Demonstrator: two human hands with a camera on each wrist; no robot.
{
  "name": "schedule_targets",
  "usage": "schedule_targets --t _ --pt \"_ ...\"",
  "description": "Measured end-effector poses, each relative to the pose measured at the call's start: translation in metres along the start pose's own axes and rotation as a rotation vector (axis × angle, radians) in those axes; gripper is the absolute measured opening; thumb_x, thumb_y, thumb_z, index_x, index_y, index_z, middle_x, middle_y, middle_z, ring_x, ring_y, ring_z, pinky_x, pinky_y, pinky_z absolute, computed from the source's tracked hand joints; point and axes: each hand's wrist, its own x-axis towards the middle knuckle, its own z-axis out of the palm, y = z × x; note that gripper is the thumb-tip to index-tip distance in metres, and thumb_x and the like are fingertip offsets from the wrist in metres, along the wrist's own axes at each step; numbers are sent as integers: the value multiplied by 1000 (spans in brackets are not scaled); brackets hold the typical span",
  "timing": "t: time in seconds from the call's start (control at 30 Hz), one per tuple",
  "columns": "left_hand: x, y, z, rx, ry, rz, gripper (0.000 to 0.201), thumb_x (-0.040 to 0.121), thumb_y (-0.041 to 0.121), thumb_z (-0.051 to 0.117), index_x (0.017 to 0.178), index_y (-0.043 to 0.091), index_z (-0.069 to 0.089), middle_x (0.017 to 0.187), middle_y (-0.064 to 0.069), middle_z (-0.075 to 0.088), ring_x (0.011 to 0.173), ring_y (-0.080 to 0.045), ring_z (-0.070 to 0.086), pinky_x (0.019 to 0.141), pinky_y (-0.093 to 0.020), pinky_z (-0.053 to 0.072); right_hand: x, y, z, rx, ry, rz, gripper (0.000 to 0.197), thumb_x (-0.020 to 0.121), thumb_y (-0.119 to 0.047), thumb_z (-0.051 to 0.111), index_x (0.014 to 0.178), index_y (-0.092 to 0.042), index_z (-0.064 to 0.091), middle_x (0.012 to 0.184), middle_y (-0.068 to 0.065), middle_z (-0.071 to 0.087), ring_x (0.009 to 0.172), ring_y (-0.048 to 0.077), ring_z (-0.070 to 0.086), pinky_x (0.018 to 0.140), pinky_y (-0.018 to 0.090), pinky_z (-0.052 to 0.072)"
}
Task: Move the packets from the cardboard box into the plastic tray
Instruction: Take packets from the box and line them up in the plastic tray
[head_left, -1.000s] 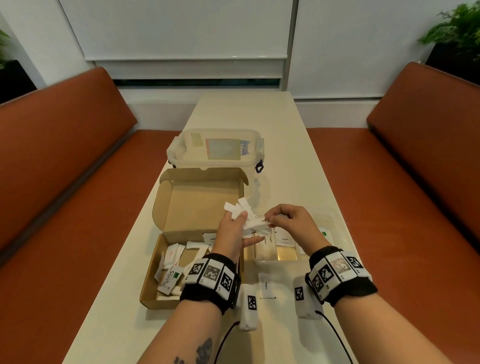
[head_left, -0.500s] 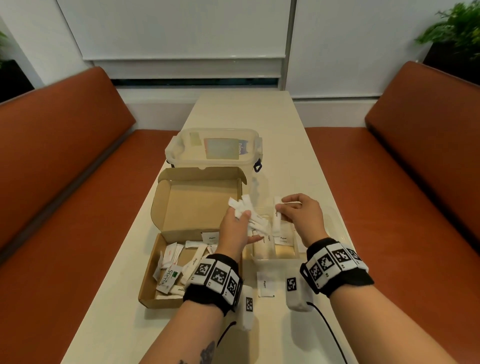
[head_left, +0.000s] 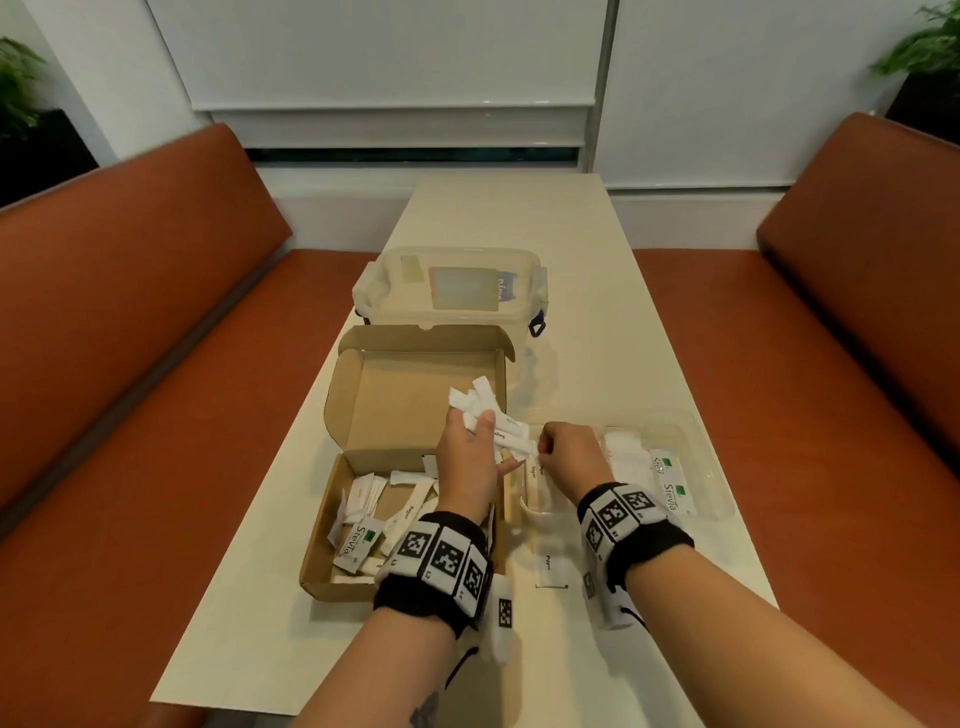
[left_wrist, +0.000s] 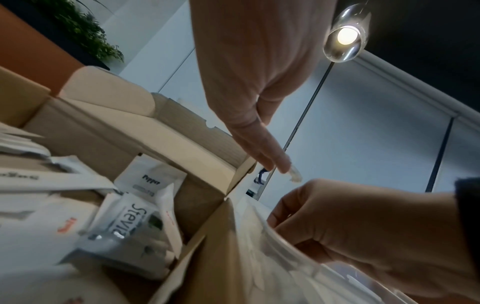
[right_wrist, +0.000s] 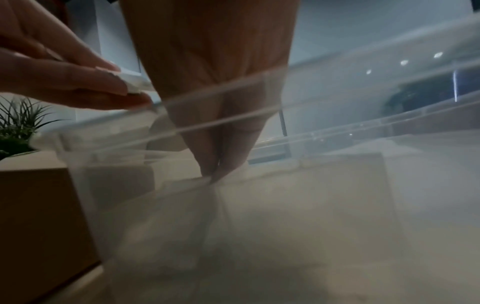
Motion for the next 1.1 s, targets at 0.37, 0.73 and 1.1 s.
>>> schedule_targets --t 0.37,0.73,1.1 --pt "-3 -1 -1 10 -3 19 8 98 16 46 105 17 50 98 -1 60 87 -12 63 56 -31 59 0 7 -4 -223 -22 -98 21 86 -4 58 105 -11 65 109 8 60 106 23 52 80 21 35" --pt "-3 0 2 37 -9 16 11 99 17 46 109 20 49 95 7 59 84 -7 61 53 -27 58 -10 19 -12 -511 -87 -146 42 74 -39 73 114 -33 62 105 -3 65 109 20 43 82 31 34" --pt "0 0 5 32 -6 33 11 99 15 46 109 15 50 93 3 59 82 -9 62 51 -26 57 -38 2 -24 -152 -46 -222 12 86 -29 63 91 -20 69 89 -4 69 88 14 59 72 21 40"
